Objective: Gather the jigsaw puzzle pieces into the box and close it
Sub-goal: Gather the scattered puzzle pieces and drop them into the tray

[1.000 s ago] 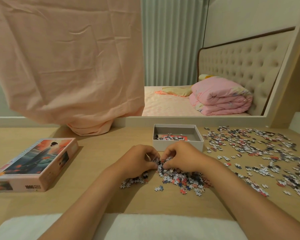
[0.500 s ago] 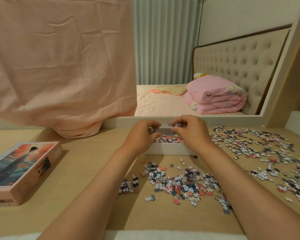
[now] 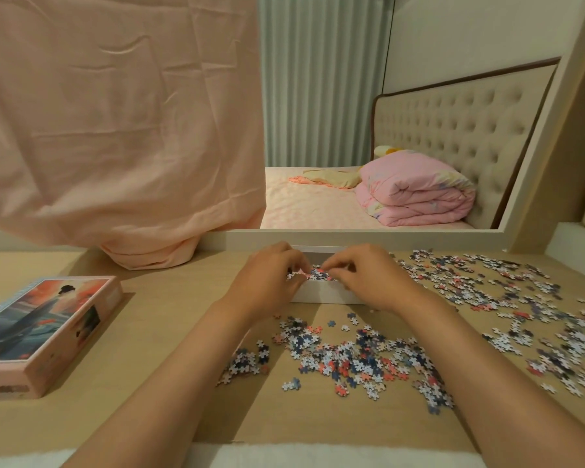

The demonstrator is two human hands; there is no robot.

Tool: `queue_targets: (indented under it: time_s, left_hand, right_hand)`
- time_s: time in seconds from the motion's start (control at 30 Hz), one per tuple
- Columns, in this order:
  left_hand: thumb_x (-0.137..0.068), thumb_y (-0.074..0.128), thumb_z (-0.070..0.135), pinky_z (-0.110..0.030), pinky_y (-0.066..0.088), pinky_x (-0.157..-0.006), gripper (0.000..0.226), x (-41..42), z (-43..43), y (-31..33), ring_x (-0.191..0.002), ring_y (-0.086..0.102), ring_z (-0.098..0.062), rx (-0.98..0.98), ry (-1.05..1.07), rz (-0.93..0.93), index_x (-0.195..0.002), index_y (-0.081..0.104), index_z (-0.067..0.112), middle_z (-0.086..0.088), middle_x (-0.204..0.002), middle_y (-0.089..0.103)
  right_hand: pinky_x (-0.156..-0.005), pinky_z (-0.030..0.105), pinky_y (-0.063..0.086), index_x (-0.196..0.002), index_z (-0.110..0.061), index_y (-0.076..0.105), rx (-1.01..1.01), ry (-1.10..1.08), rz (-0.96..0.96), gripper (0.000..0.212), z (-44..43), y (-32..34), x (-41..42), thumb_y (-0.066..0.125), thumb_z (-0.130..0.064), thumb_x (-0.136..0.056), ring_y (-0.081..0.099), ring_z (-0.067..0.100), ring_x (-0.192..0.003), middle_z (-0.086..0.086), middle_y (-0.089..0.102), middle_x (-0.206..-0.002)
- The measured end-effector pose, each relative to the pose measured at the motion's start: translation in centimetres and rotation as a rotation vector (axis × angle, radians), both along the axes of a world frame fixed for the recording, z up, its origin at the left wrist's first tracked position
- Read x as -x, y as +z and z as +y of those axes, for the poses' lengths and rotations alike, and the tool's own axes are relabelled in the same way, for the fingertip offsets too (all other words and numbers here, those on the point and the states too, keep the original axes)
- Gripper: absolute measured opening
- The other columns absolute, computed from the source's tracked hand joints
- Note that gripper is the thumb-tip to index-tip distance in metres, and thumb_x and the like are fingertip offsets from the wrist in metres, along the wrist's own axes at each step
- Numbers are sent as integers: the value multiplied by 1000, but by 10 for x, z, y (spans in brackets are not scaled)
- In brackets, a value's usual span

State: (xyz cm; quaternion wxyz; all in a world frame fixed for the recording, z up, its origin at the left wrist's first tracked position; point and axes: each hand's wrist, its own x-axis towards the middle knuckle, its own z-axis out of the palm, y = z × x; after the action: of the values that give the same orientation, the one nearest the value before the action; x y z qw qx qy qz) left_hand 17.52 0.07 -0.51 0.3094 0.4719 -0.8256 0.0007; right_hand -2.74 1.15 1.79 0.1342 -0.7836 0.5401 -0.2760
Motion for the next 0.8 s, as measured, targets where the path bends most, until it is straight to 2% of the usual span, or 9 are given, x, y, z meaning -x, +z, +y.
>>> queue_targets:
  time_s: [0.1,0.17,0.27,0.3,0.4,0.6,0.7,0.73,0.8]
  left_hand:
    - [-90,62,41,-29,46,-78,19,-8,15,1,-91,54,-10,-181,26,-129,-108,64,34,13,-105,52]
    - [-86,58,58,-34,46,-91,42,-12,23,-6,-106,49,-10,-321,63,-217,-122,60,37,11,-120,48]
    - [-83,53,69,-42,37,-106,63,-12,34,-20,-128,34,-14,-438,72,-314,-137,51,36,7,-134,42]
    - [-84,53,68,-42,36,-107,62,-10,37,-23,-129,32,-15,-426,65,-342,-138,50,36,6,-135,42]
    - [-89,57,56,-37,36,-105,48,-5,42,-28,-125,35,-16,-372,14,-273,-132,57,35,3,-129,46]
    - [-91,60,49,-33,44,-96,35,-1,46,-29,-106,46,-8,-344,-83,-170,-123,64,36,12,-112,50]
    - [-86,57,61,-36,39,-104,52,-8,46,-27,-122,39,-10,-364,-42,-202,-132,57,36,10,-127,48]
    - [-85,56,64,-37,37,-106,56,-10,47,-28,-124,36,-10,-380,-31,-227,-134,55,37,10,-129,46]
    - [-85,55,65,-36,36,-106,56,-11,49,-29,-124,34,-10,-391,-33,-259,-135,53,38,11,-128,45]
  right_hand:
    - [-81,20,50,-114,-29,73,-172,42,94,21,14,-4,-1,65,-25,-94,64,-3,-88,-12,71,-112]
    - [-87,25,50,-119,-28,70,-230,53,236,25,23,-7,-3,65,-25,-94,65,6,-98,-8,70,-117]
    - [-73,19,44,-90,-37,68,-250,82,390,15,32,-16,-7,63,-23,-95,58,17,-97,-15,62,-94]
    - [-72,20,43,-89,-38,68,-244,77,419,17,33,-19,-8,62,-23,-96,56,18,-97,-13,59,-93]
    - [-90,29,48,-117,-28,72,-229,70,415,26,39,-23,-7,60,-20,-96,59,18,-105,-3,62,-119]
    - [-90,31,51,-109,-28,75,-157,-66,274,21,41,-22,19,59,-22,-97,62,13,-99,-8,68,-112]
    - [-75,30,51,-72,-31,68,-135,-173,364,35,37,-29,33,55,-8,-94,60,22,-82,-5,61,-81]
    - [-73,30,51,-70,-29,68,-167,-183,396,37,37,-31,34,52,-4,-92,60,24,-81,-3,60,-80]
    - [-79,30,54,-93,-25,76,-213,-179,448,37,36,-32,32,50,0,-91,62,25,-88,3,66,-98]
